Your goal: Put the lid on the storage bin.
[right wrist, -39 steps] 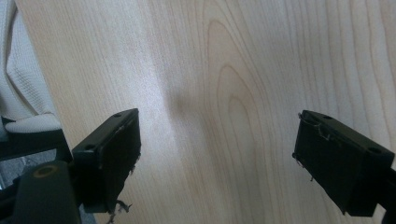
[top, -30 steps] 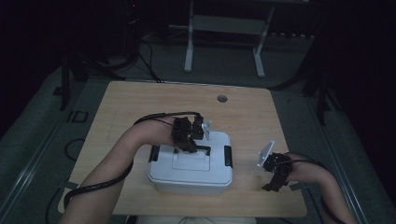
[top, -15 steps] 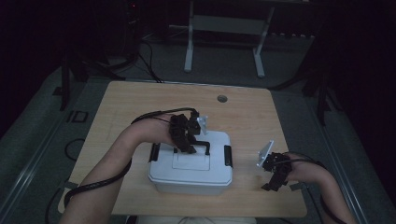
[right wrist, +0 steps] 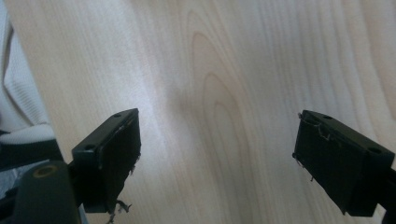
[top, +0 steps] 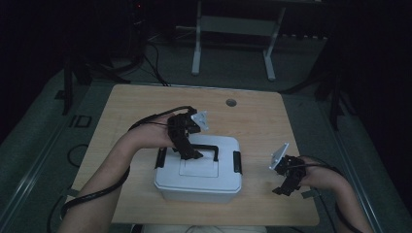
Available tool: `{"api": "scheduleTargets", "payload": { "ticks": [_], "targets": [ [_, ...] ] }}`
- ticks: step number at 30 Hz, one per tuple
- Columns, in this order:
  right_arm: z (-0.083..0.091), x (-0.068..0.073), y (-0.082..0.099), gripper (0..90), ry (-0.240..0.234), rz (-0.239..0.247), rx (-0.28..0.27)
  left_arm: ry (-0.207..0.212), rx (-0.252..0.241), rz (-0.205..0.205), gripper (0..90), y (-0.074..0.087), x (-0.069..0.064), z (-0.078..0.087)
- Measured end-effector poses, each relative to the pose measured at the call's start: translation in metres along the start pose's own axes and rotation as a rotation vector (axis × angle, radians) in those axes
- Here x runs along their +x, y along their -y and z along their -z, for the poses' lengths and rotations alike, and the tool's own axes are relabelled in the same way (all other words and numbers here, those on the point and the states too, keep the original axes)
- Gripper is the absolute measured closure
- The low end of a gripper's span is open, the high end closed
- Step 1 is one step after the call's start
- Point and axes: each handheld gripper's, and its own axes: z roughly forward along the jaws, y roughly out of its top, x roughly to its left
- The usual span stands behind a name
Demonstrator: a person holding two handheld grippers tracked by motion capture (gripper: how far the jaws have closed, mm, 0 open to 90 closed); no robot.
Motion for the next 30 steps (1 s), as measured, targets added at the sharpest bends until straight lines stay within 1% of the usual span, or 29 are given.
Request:
{"api": "scheduleTargets", "payload": {
  "ticks": [1, 2, 4, 5, 6, 7, 8, 9, 11, 12, 13, 14, 16, 18, 19, 24, 26, 28, 30],
  "targets": [
    [0.001, -0.001, 0.0, 14.3, 0.004, -0.008, -0.007, -0.013, -0.017, -0.005, 13.0, 0.006, 0.0, 0.002],
    [0.001, -0.001, 0.0, 14.3, 0.007, -0.008, -0.011, -0.026, -0.023, -0.01, 13.0, 0.009, 0.0, 0.002],
    [0.002, -0.001, 0.001, 14.3, 0.015, -0.014, -0.015, -0.018, -0.032, -0.006, 13.0, 0.012, 0.0, 0.003],
    [0.002, -0.002, 0.001, 14.3, 0.019, -0.015, -0.021, -0.035, -0.044, -0.005, 13.0, 0.017, 0.0, 0.006],
    [0.002, -0.002, 0.001, 14.3, 0.019, -0.015, -0.021, -0.035, -0.044, -0.005, 13.1, 0.017, 0.0, 0.006],
    [0.003, -0.003, 0.002, 14.3, 0.036, -0.028, -0.04, -0.034, -0.067, 0.014, 13.0, 0.023, 0.001, 0.009],
    [0.003, -0.004, 0.002, 14.3, 0.04, -0.03, -0.046, -0.034, -0.067, 0.014, 13.0, 0.023, 0.001, 0.009],
    [0.003, -0.004, 0.003, 14.3, 0.043, -0.032, -0.052, -0.041, -0.069, 0.022, 13.1, 0.029, 0.001, 0.01],
    [0.004, -0.004, 0.003, 14.3, 0.054, -0.037, -0.06, -0.051, -0.074, 0.035, 13.0, 0.036, 0.002, 0.011],
    [0.004, -0.005, 0.003, 14.3, 0.055, -0.04, -0.066, -0.047, -0.085, 0.053, 13.1, 0.042, 0.003, 0.012],
    [0.004, -0.005, 0.003, 14.3, 0.055, -0.04, -0.066, -0.047, -0.085, 0.053, 13.0, 0.042, 0.003, 0.012],
    [0.004, -0.006, 0.003, 14.3, 0.066, -0.046, -0.073, -0.048, -0.083, 0.058, 13.0, 0.045, 0.003, 0.012],
    [0.004, -0.006, 0.003, 14.3, 0.07, -0.052, -0.079, -0.051, -0.083, 0.059, 13.1, 0.05, 0.003, 0.013],
    [0.004, -0.006, 0.004, 14.3, 0.072, -0.058, -0.086, -0.066, -0.094, 0.061, 13.1, 0.056, 0.003, 0.015],
    [0.004, -0.006, 0.004, 14.3, 0.074, -0.058, -0.09, -0.065, -0.106, 0.074, 13.0, 0.06, 0.003, 0.017],
    [0.002, -0.006, 0.007, 14.3, 0.084, -0.076, -0.1, -0.094, -0.138, 0.121, 13.1, 0.079, 0.005, 0.026],
    [0.003, -0.007, 0.008, 14.3, 0.091, -0.089, -0.116, -0.1, -0.151, 0.146, 13.1, 0.088, 0.006, 0.03],
    [0.003, -0.007, 0.01, 14.3, 0.1, -0.086, -0.118, -0.129, -0.151, 0.162, 13.1, 0.098, 0.007, 0.033],
    [0.003, -0.007, 0.011, 14.3, 0.099, -0.093, -0.121, -0.142, -0.171, 0.186, 13.1, 0.108, 0.008, 0.036]
  ]
}}
